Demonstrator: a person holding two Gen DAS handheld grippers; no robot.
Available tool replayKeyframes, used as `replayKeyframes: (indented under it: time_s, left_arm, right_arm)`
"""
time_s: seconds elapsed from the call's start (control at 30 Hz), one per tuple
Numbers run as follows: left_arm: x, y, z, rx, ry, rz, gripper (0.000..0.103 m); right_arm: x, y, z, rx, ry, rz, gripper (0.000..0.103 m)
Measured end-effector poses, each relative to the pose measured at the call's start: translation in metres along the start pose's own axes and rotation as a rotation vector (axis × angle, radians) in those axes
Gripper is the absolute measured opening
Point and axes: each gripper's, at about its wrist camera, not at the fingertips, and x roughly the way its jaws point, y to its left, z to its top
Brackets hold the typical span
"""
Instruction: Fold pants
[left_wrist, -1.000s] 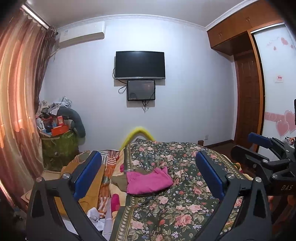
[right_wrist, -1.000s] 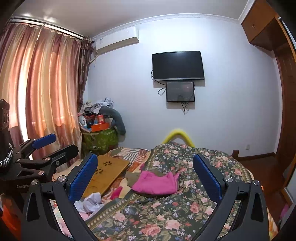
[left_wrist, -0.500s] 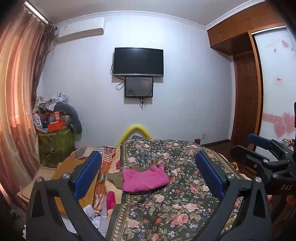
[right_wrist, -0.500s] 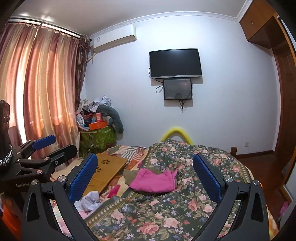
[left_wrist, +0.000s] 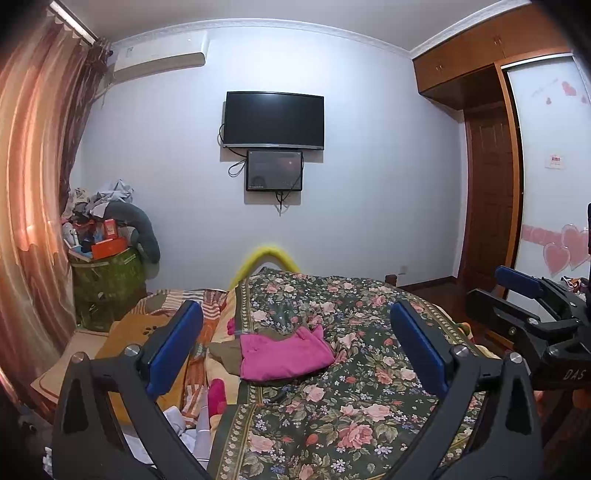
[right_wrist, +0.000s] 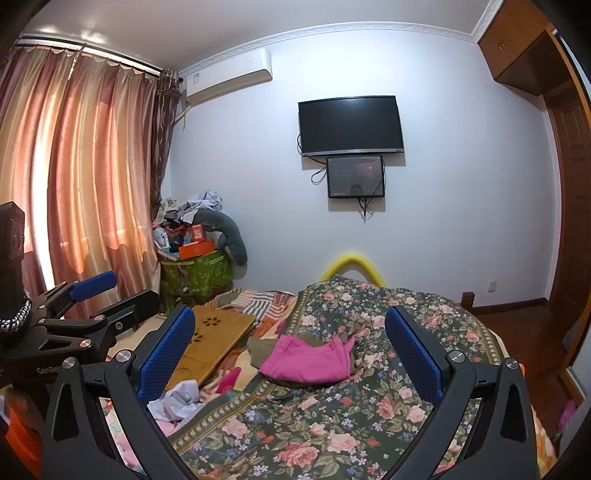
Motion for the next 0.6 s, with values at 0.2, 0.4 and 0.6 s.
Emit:
replayKeyframes:
  time_s: [0.2,0.4,0.6]
  left_arm:
    - [0.0014,0.0004,-0.0001,-0.007,0.002,-0.024,0.103]
    - [0.0042,0.0026,-0.0005,-0.021,0.011,-0.033,0.103]
    - [0.0034,0.0021,-0.001,-0.02,0.012,-0.038,0.103]
  right_arm:
    - [0.0001,-0.0004,0.0006,0.0,0.001,0.001,0.102]
    - [0.0019,-0.0005,-0.0002,0.003,0.004,-0.002,0.102]
    - [0.0026,-0.0015,-0.0009,0.007,0.007,0.0,0.102]
